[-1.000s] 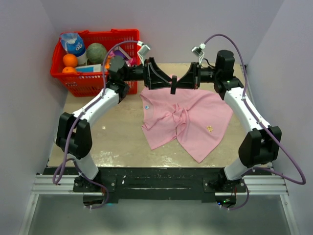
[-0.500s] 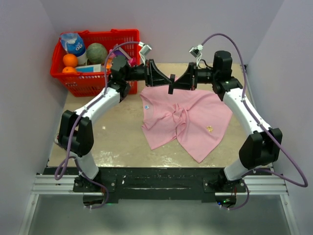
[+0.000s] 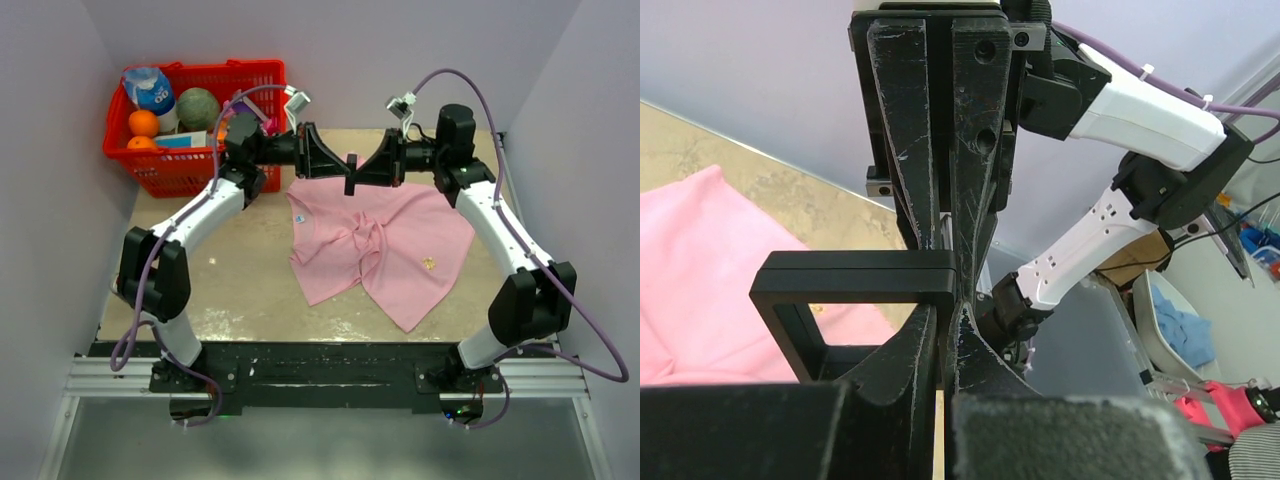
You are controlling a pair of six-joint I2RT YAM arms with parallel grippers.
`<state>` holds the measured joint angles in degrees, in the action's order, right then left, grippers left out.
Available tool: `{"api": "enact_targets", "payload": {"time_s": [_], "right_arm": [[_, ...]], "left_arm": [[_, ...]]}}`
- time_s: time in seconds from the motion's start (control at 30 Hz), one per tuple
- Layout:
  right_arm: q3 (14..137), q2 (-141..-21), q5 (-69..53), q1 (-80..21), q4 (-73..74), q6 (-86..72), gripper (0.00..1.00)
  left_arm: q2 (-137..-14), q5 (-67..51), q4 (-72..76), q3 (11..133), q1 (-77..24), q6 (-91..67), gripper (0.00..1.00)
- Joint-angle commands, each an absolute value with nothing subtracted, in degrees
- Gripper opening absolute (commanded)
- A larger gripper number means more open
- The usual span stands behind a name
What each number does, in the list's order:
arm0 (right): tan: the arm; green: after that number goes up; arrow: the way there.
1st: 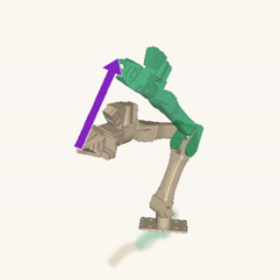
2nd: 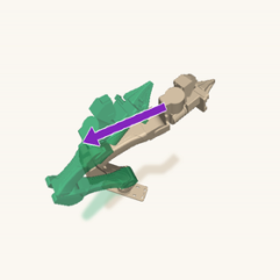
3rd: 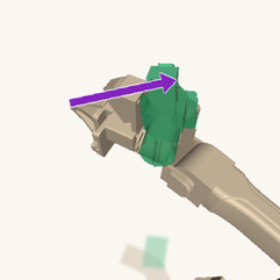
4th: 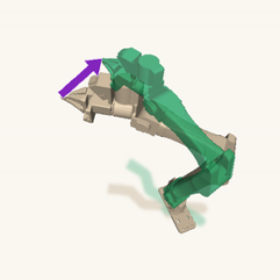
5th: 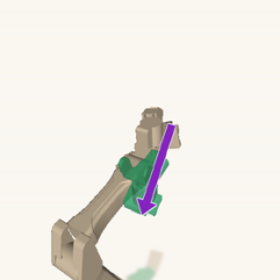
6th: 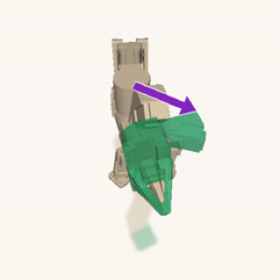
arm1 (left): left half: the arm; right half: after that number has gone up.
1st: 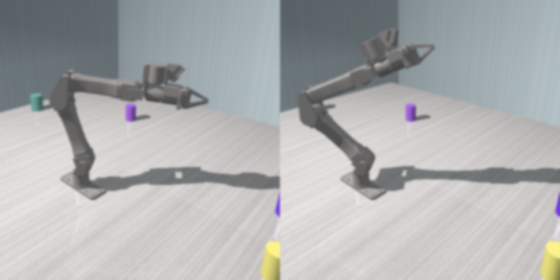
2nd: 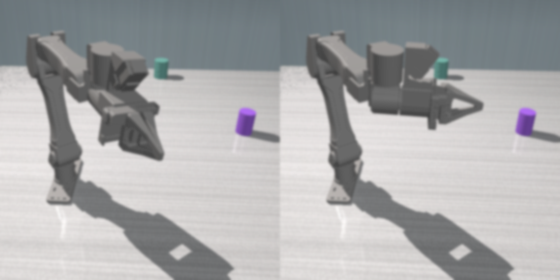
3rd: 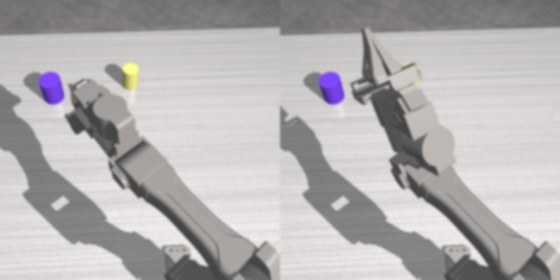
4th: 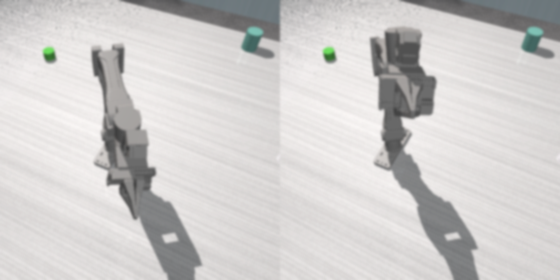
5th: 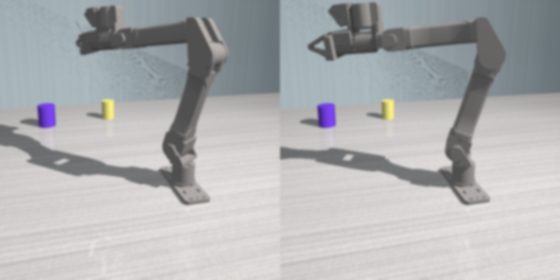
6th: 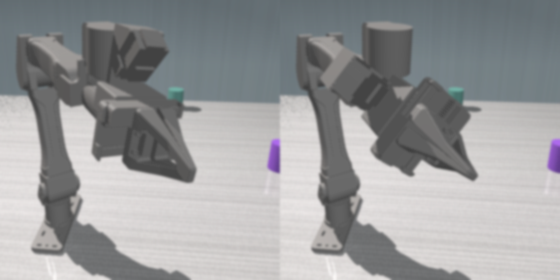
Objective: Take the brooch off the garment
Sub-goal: Open the brooch box.
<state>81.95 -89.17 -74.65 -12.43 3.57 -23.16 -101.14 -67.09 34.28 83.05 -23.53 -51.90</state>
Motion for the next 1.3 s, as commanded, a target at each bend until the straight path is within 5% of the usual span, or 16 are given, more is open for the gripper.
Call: {"api": "enact_targets", "payload": {"time_s": [0.0, 0.2, 0.3, 0.53, 0.6, 1.13, 1.27], "right_arm": [[80.77, -86.57, -91.23, -8.09, 4.31, -27.67, 0.00], [79.54, -88.33, -90.97, -6.59, 9.93, -24.81, 0.00], [79.19, -85.44, -70.03, -3.44, 15.16, -21.29, 0.00], [74.61, -84.99, -91.45, -3.69, 6.64, -27.55, 0.00], [77.68, -85.60, -91.58, -3.43, 20.32, -19.11, 0.00], [72.25, -86.66, -79.28, -3.60, 4.40, -30.06, 0.00], [69.26, -87.80, -84.79, -3.52, 4.39, -28.83, 0.00]], "left_arm": [[-96.59, -63.55, 35.68, 83.06, -15.73, -52.03, 0.00], [-95.54, -63.28, 39.64, 83.41, -15.64, -57.21, 0.00], [-94.75, -63.54, 39.55, 84.28, -15.73, -56.52, 0.00], [-94.04, -64.34, 37.62, 83.67, -14.59, -54.67, 0.00], [-94.31, -64.68, 37.70, 83.58, -14.33, -54.40, 0.00], [-94.92, -63.89, 34.10, 82.27, -18.19, -50.88, 0.00], [-95.45, -65.30, 37.26, 83.06, -18.19, -52.65, 0.00]]}}
